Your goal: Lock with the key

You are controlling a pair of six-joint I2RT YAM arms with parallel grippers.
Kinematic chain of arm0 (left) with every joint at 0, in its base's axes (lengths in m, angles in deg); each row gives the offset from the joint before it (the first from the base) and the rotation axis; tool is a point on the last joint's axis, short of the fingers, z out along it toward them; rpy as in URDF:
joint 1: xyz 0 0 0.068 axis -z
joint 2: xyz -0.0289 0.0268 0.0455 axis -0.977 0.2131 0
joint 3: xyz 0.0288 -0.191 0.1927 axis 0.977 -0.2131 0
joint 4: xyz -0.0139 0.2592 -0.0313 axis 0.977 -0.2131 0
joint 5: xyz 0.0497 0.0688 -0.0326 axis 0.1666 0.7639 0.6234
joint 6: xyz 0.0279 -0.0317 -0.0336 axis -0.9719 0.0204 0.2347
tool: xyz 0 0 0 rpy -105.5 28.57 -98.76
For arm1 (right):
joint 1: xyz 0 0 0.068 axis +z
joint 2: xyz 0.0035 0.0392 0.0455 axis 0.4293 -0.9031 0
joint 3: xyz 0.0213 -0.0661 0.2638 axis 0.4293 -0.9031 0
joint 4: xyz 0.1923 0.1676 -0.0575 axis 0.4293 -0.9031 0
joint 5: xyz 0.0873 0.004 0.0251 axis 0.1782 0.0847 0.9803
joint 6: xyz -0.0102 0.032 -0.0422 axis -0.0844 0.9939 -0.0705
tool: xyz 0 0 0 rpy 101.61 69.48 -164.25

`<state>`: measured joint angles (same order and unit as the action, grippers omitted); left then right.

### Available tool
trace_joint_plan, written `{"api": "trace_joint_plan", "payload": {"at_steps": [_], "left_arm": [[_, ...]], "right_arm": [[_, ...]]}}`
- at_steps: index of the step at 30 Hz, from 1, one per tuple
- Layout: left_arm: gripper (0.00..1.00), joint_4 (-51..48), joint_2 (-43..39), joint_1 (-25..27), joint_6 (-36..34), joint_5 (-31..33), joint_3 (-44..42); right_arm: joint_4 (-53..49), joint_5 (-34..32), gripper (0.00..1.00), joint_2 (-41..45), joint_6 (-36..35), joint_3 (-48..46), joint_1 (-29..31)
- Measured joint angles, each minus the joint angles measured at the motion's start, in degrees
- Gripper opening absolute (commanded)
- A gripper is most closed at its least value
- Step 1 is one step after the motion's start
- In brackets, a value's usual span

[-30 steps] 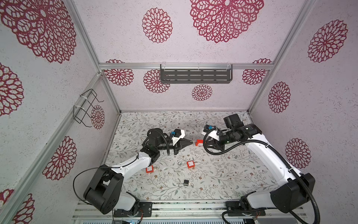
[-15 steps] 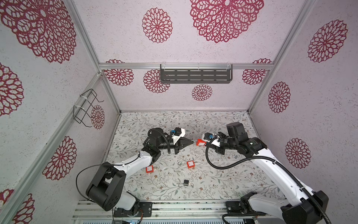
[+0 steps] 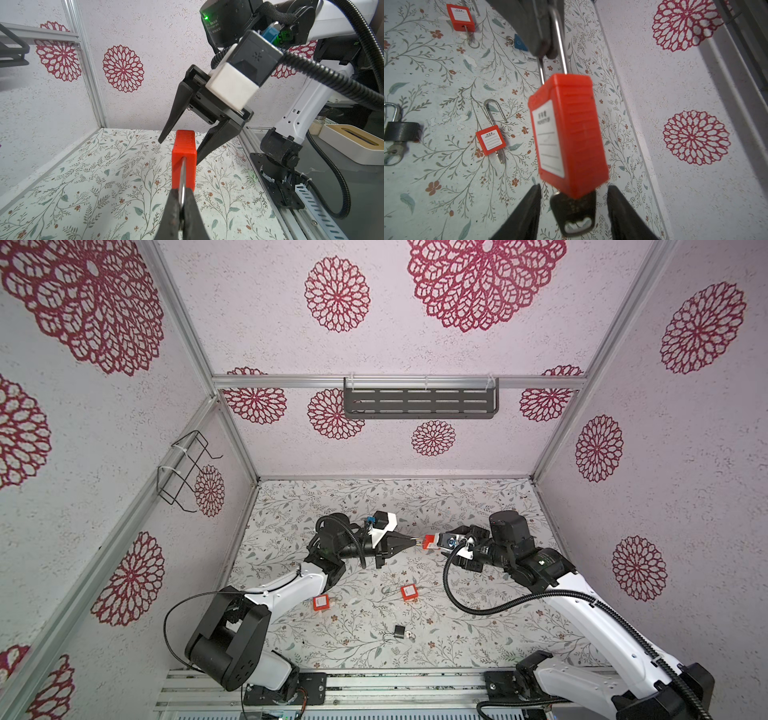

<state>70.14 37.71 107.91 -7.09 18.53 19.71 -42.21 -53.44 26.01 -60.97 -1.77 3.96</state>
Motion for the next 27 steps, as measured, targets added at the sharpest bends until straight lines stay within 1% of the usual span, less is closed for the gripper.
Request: {"api": "trace_joint_plan", "payload": {"at_steps": [3,5,8,13,22,24,27], "left_arm": [[0.0,0.0,0.0,0.0,-0.1,-0.3,0.0],[0.0,-0.1,0.0,0.0,-0.3,-0.5,0.0],[0.0,-0.3,0.0,0.0,-1.0,-0.6,0.0],[0.0,-1.5,0.0,-0.1,-1.8,-1.2,0.0],[0.0,-3.0,-0.3,-0.5,-3.0,-2.6,0.4],[0.0,-3.5,-0.5,-0.5,-3.3,-2.7,0.4],[0.0,-4.5,-0.7,-0.5,-4.0,-3.0,0.5]], "right_arm": [[-3.2,0.7,0.57,-1.0,0.6,3.9,-0.5],[-8.3,2.6,0.56,-2.2,2.2,7.8,-1.5],[-13.2,4.9,0.55,-3.6,4.9,11.0,-3.4],[-18.4,8.9,0.55,-3.9,8.8,11.1,-5.9],[-21.1,14.0,0.55,-4.0,13.0,8.7,-7.4],[-21.3,15.0,0.55,-4.3,13.4,8.7,-7.8],[-22.8,17.0,0.5,-5.9,14.1,10.0,-8.4]]}}
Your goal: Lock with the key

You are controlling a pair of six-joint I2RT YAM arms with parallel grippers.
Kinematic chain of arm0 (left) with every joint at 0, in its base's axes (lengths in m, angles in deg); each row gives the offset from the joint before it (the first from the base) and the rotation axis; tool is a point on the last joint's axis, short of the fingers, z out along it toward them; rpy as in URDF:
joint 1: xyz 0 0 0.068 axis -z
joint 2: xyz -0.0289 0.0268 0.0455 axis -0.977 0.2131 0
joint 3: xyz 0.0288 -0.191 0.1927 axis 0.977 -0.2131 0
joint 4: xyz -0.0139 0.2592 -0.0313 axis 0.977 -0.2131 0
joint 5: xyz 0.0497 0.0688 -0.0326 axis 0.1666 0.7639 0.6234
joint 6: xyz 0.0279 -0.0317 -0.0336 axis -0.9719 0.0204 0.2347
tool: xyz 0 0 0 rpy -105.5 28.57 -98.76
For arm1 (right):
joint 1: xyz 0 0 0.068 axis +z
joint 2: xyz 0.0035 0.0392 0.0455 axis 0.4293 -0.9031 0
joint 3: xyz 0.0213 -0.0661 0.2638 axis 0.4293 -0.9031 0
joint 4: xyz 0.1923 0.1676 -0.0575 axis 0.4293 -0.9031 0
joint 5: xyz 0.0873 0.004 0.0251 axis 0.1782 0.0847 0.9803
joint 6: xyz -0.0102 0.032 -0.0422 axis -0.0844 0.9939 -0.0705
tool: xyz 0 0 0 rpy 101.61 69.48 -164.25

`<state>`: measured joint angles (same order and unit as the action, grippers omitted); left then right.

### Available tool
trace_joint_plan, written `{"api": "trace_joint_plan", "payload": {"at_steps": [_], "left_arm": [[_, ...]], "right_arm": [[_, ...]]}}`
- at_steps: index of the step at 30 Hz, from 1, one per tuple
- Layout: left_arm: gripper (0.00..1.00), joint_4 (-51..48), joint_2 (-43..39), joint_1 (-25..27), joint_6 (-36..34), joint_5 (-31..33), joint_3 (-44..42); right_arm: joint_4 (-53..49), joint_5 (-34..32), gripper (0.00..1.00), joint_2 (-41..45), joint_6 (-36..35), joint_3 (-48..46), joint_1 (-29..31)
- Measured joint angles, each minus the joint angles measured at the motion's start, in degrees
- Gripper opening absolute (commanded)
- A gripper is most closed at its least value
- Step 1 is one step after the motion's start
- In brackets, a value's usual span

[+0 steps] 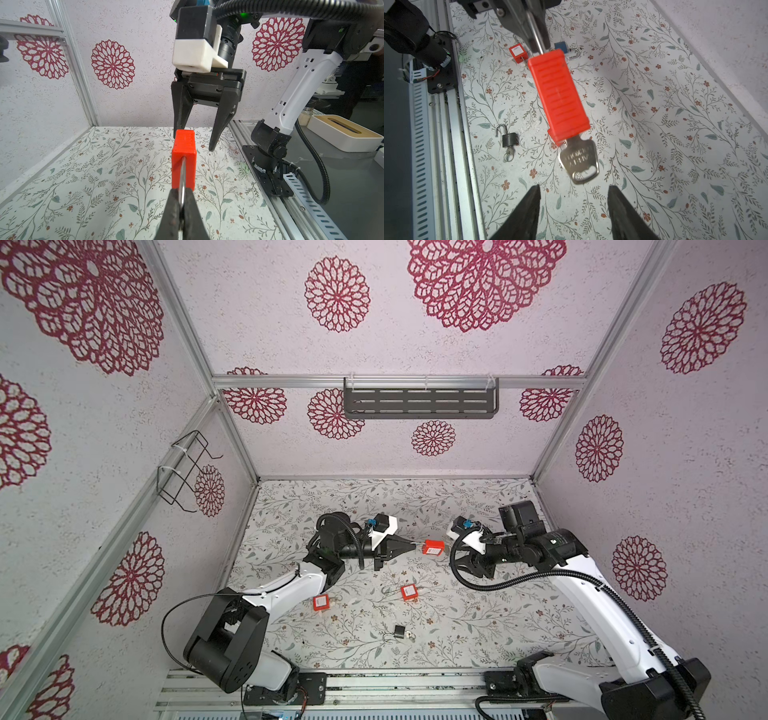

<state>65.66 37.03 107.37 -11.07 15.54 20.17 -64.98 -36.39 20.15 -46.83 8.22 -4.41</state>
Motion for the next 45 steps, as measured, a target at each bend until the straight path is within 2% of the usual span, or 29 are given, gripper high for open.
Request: {"api": "trace_joint_plan", "payload": {"at_steps": [12,13,17,24,26,32,35,39,40,43,45], "left_arm": [[0.0,-3.0,0.0,-0.1,-2.0,-1.1,1.3],[0.0,-3.1,0.0,-0.1,-2.2,-1.2,1.5],[0.0,-3.1,0.0,-0.1,-2.4,-1.7,1.8],[0.0,-3.3,0.0,-0.1,-2.4,-1.9,1.8],[0.0,-3.3,0.0,-0.2,-2.4,-1.9,1.8],[0.0,-2.6,0.2,-0.2,-1.4,-2.5,2.6],[0.0,-1.8,0.5,-0.2,-0.9,-2.5,2.6],[0.0,-1.2,0.8,-0.2,-0.2,-2.5,2.6],[0.0,-1.2,0.9,-0.2,-0.1,-2.5,2.6],[0.0,-1.1,0.9,-0.2,0.1,-2.6,2.6],[0.0,-1.0,0.9,-0.2,0.2,-2.6,2.6]], "right_arm": [[-4.8,7.7,0.45,-5.1,2.0,3.7,-2.5],[-5.1,8.1,0.4,-5.3,2.0,4.0,-2.6],[-6.3,9.7,0.34,-7.4,2.1,6.0,-2.7],[-7.6,11.5,0.31,-10.5,1.8,7.7,-2.7],[-7.6,12.5,0.22,-11.1,1.6,7.8,-2.7],[-7.0,13.7,0.13,-12.0,0.7,7.8,-2.7],[-6.2,13.7,0.12,-11.7,0.3,7.8,-2.7],[-4.0,13.3,0.13,-10.2,-0.4,6.3,-2.7],[-3.6,13.0,0.16,-9.7,-0.6,5.8,-2.7],[-1.7,12.0,0.35,-7.6,-1.4,4.4,-2.7],[-1.0,11.1,0.41,-6.3,-1.9,3.6,-2.7]]}}
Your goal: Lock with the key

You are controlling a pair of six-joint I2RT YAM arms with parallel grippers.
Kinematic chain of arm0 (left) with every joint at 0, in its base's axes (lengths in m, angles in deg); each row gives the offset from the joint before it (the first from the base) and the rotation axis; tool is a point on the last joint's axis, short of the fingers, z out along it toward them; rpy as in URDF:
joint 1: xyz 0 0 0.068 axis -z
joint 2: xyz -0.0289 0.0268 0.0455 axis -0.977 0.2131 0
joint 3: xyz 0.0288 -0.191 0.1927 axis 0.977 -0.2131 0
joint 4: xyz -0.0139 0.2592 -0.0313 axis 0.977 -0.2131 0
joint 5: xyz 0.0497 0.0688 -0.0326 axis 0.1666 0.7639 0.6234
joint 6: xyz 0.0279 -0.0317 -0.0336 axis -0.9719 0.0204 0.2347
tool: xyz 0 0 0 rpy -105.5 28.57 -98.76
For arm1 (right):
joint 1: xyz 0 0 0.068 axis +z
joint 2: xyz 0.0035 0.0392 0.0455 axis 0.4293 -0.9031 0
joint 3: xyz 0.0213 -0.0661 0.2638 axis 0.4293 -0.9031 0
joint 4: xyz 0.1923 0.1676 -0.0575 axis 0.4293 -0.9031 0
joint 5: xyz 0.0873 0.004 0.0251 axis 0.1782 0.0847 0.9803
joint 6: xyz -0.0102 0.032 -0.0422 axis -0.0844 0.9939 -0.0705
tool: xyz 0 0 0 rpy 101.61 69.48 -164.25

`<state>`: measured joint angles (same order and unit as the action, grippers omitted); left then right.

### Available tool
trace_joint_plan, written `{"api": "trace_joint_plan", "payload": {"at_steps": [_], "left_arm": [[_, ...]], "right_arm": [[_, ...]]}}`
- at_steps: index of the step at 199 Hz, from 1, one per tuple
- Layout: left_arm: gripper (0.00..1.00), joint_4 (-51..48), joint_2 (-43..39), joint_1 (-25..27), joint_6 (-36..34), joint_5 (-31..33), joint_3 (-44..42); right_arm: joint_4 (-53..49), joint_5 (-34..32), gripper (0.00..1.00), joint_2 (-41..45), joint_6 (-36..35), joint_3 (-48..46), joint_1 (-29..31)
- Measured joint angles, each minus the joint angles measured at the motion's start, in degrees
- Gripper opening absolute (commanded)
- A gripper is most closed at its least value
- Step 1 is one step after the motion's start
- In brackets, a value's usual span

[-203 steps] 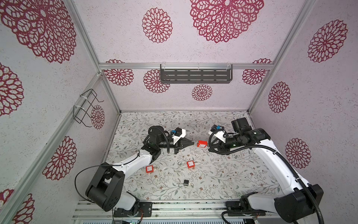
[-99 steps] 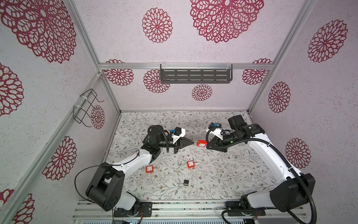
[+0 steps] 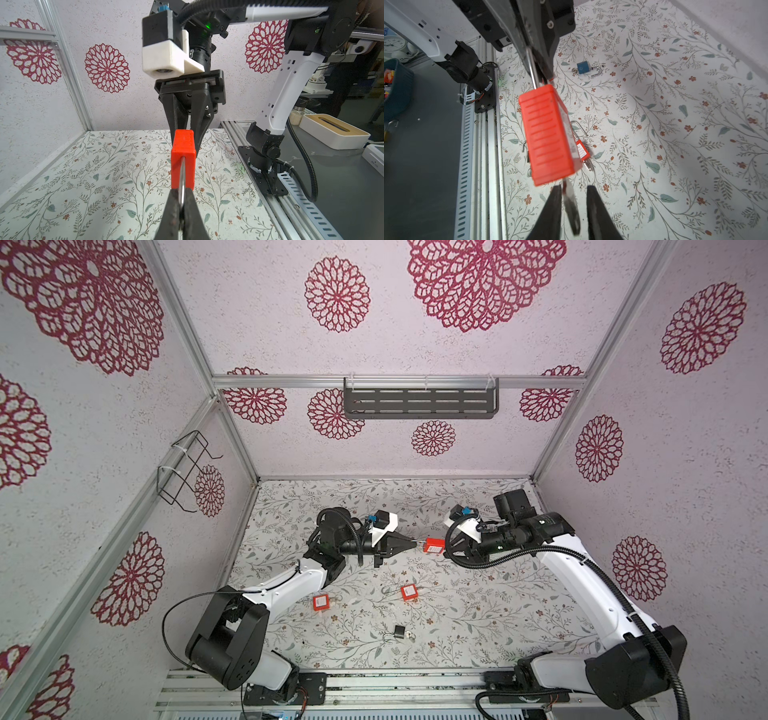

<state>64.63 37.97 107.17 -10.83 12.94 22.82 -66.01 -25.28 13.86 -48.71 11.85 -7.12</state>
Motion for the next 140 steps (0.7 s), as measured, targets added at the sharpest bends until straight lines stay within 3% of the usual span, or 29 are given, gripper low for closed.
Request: {"api": "trace_joint_plan", "payload": {"at_steps": [62,140], "left_arm": [[0.0,0.7,0.0,0.0,0.1,0.0,0.0],[0.0,0.7,0.0,0.4,0.3,-0.1,0.0]], "right_arm": [[1.2,-3.0,0.42,3.0,-1.4,-0.7,0.0],[3.5,-3.1,0.37,3.4,-1.8,-0.7,0.0]]}}
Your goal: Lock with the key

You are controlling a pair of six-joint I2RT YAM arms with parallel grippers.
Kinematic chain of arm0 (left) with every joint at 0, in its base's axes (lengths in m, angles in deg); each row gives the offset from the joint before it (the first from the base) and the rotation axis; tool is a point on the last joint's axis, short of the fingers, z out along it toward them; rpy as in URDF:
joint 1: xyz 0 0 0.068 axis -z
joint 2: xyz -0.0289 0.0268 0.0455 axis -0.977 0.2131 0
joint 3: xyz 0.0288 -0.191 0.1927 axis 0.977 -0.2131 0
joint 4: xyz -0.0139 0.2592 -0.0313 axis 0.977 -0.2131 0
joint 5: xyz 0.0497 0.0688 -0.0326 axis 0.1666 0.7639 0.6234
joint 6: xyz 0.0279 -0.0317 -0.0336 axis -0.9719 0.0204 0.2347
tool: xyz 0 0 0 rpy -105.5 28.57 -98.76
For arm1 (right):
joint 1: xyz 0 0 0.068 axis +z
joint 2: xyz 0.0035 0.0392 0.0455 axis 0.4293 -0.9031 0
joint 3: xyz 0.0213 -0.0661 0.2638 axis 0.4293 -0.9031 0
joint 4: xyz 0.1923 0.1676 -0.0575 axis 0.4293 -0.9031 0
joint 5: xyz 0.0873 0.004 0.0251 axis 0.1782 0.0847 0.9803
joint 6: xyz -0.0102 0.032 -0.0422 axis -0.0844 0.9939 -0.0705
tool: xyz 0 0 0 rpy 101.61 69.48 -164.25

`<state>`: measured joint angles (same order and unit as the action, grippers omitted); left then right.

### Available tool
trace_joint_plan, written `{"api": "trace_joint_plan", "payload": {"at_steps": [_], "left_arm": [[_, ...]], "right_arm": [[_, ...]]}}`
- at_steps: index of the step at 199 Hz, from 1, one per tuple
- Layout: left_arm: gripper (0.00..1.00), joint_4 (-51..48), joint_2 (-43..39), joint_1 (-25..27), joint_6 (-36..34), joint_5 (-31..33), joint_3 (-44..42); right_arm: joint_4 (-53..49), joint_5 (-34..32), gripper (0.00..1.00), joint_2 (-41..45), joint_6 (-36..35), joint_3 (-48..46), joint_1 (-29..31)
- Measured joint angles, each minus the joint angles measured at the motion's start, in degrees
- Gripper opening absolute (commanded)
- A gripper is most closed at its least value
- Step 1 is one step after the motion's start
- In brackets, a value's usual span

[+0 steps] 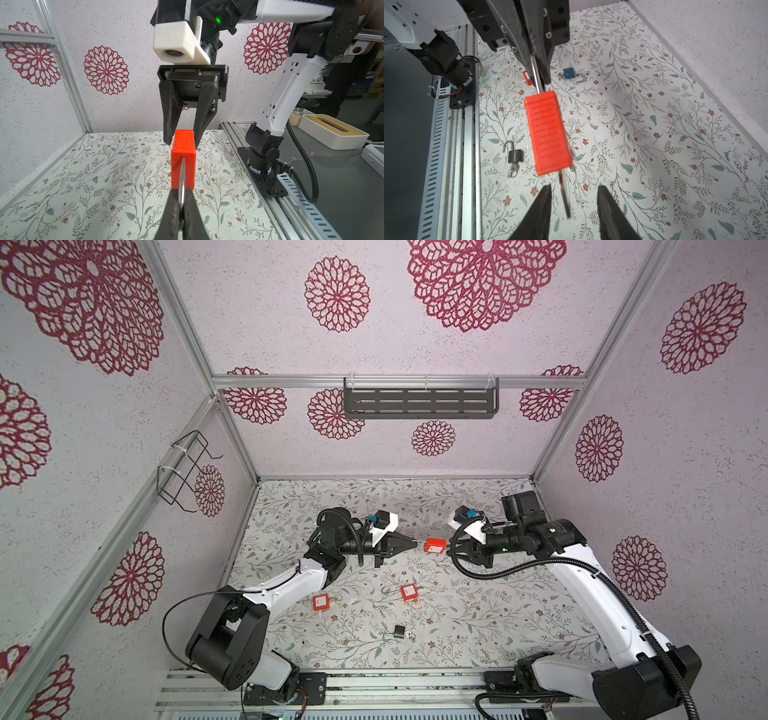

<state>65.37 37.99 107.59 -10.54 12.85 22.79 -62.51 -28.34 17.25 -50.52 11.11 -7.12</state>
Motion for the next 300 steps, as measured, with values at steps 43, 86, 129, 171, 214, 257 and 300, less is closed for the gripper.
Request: {"api": "trace_joint_plan", "payload": {"at_steps": [43,86,129,171,214,257,300], "left_arm": [[0.0,0.0,0.0,0.2,0.0,0.2,0.0],[0.0,-0.2,0.0,0.2,-0.1,0.7,0.0],[0.0,-3.5,0.0,0.3,-2.3,-0.1,0.7],[0.0,-6.0,0.0,0.3,-4.1,-0.7,1.6],[0.0,-14.6,0.0,0.0,-10.7,-0.9,5.1],[0.0,-16.2,0.0,-0.7,-12.1,-1.0,5.7],[0.0,-10.1,2.7,-3.0,-5.3,-3.1,6.8]], "right_arm": [[0.6,0.6,0.17,0.0,-0.3,0.0,0.0],[-1.6,2.4,0.05,0.0,-2.2,-0.1,0.1],[-3.9,3.0,0.0,0.8,-3.6,-0.8,0.3],[-5.2,3.4,0.0,0.8,-4.0,-0.8,0.2],[-6.5,5.2,0.0,-0.5,-3.4,-0.8,-0.1],[-6.6,6.7,0.0,-1.9,-2.4,-0.6,-0.2],[2.1,4.4,0.0,0.0,-0.8,-2.6,-0.1]]}}
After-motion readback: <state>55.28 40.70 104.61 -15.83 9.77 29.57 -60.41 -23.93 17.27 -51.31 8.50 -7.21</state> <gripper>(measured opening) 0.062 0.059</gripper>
